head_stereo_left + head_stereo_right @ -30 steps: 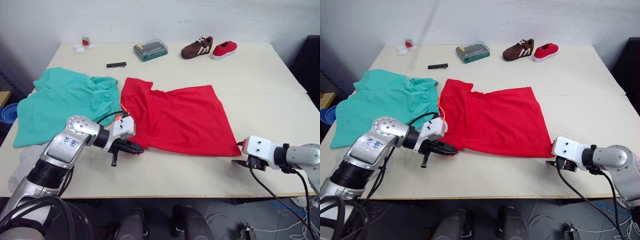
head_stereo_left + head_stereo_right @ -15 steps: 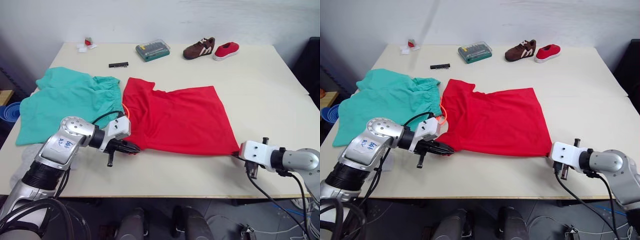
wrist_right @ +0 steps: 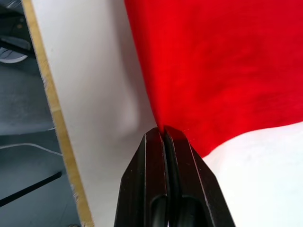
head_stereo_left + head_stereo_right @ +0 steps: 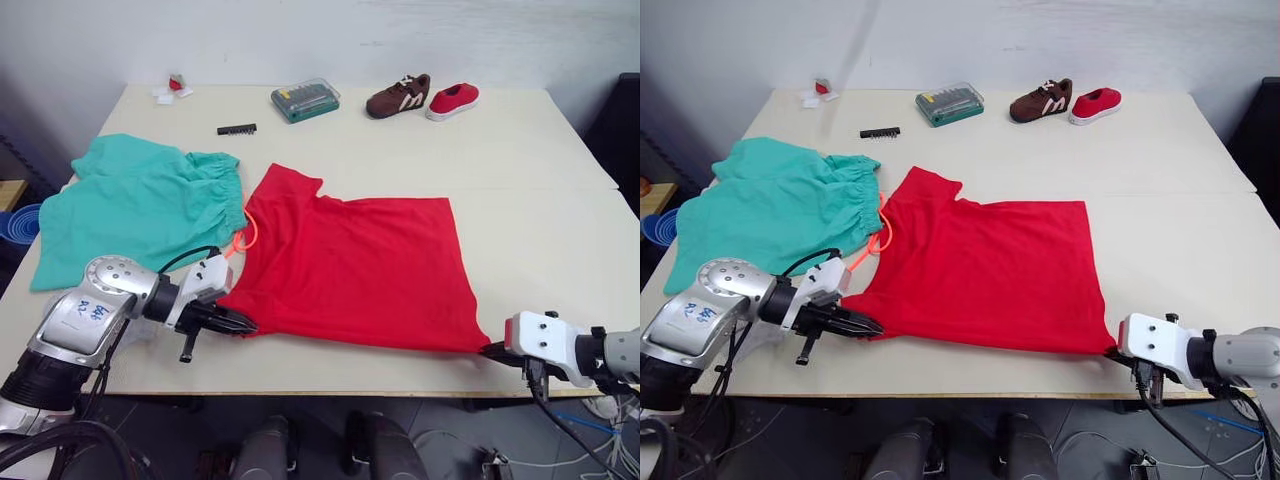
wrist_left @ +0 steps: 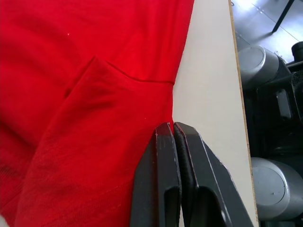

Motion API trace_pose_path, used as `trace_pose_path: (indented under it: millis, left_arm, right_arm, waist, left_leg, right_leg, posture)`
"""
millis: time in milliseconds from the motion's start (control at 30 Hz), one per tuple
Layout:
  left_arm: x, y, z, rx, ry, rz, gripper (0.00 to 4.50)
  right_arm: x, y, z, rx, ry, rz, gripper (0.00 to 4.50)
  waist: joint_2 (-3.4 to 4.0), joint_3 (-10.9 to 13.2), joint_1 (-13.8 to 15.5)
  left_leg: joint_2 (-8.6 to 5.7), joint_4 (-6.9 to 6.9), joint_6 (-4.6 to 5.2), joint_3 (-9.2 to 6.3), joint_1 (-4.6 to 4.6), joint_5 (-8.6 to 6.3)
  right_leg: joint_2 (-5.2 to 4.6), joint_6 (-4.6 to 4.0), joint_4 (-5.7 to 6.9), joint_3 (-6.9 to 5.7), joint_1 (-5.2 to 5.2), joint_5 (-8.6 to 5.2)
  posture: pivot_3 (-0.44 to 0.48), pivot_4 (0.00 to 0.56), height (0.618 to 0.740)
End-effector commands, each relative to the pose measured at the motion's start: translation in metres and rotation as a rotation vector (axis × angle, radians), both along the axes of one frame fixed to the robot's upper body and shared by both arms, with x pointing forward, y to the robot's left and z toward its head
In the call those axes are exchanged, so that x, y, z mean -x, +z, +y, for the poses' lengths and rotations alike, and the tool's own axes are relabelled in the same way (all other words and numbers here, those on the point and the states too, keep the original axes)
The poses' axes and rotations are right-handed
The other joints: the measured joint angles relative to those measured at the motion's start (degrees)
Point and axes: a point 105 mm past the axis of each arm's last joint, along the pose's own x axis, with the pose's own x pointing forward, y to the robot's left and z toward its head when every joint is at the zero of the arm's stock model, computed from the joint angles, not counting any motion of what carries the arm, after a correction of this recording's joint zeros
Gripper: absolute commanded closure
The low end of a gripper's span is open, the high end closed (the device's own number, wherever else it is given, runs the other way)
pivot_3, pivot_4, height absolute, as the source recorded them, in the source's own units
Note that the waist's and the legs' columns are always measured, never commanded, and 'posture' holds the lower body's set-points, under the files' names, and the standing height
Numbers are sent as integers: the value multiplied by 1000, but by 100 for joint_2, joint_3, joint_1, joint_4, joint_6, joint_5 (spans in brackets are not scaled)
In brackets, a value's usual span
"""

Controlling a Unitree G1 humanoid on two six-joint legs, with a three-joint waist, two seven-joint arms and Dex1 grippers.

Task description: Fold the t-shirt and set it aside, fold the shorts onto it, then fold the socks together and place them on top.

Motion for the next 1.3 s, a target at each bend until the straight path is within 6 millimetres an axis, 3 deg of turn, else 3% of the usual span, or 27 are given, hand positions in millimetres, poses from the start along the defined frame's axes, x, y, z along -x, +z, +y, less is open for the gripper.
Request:
trace_pose_path:
  millis: [33, 167, 300, 467, 567, 667, 800, 900, 1067, 1300]
  left_arm:
    - [-7, 16, -5, 50, 28, -64, 4500]
    - [-7, 21, -16, 101, 13, -45, 4500]
    - [-1, 24, -12, 101, -6, -28, 3627]
    - [3, 34, 14, 79, 41, -31, 2152]
    - [1, 38, 30, 54, 80, -55, 2152]
    - [-3, 37, 34, 36, 91, -79, 2152]
    - [-2, 41, 18, 69, 37, -121, 2152]
    - [-6, 42, 4, 74, -36, -268, 2152]
    - [8, 28, -16, -8, -263, -402, 2152]
    - [20, -5, -1, -190, -481, -435, 2152]
  right_arm:
    - [-2, 5, 3, -29, -25, -49, 4476]
    - [-4, 4, 9, -78, -36, -60, 4476]
    - [-5, 4, 15, -123, -36, -69, 4500]
    - [-3, 4, 16, -131, -35, -70, 4500]
    - [-3, 3, 15, -130, -39, -70, 4500]
    - [-2, 3, 15, -130, -36, -68, 4500]
    - [-3, 2, 17, -131, -29, -68, 4500]
    - [-4, 2, 17, -130, -28, -67, 4500]
    - [-5, 2, 17, -116, -23, -61, 4500]
    - [-7, 2, 16, -112, -30, -65, 4500]
  waist:
    - [0, 0, 15]
    - [0, 0, 9]
    - [1, 0, -12]
    - [5, 3, -17]
    - [6, 3, -8]
    - [8, 4, 13]
    - [8, 5, 5]
    - [9, 5, 4]
    - [8, 5, -5]
    - [12, 5, -5]
  left_leg:
    - [0, 0, -3, 0, 0, 2]
    - [-1, 1, -5, 2, -4, 4]
    - [-1, 0, -7, 2, -3, 5]
    - [0, -5, -12, 4, 0, 7]
    - [0, -5, -12, 4, 0, 5]
    - [0, -5, -26, 2, 0, -6]
    - [-1, -5, -34, 2, -2, -14]
    - [0, -5, -13, 3, -2, -2]
    - [-1, -6, -13, 6, -1, 0]
    - [0, -14, -11, 11, 3, 0]
  right_leg:
    - [-1, 0, -1, 0, 0, 0]
    - [-1, 1, -3, -1, 0, 1]
    - [0, 1, -2, -2, -1, 0]
    - [2, -2, 1, -1, -3, -1]
    - [1, -3, -2, -1, -3, -2]
    - [-1, -3, -4, -1, -2, -2]
    - [-2, -3, -7, 0, -2, -2]
    - [-2, -3, -6, -1, -3, -2]
    - [-2, -3, -5, -1, -2, -2]
    - [-1, -4, -6, 1, -4, -3]
  posture:
    - [0, 150, 740]
    - [0, 150, 740]
    - [0, 150, 740]
    - [0, 150, 740]
    - [0, 150, 740]
    - [0, 150, 740]
    - [0, 150, 740]
    - [0, 150, 740]
    - [0, 150, 740]
    - [0, 150, 740]
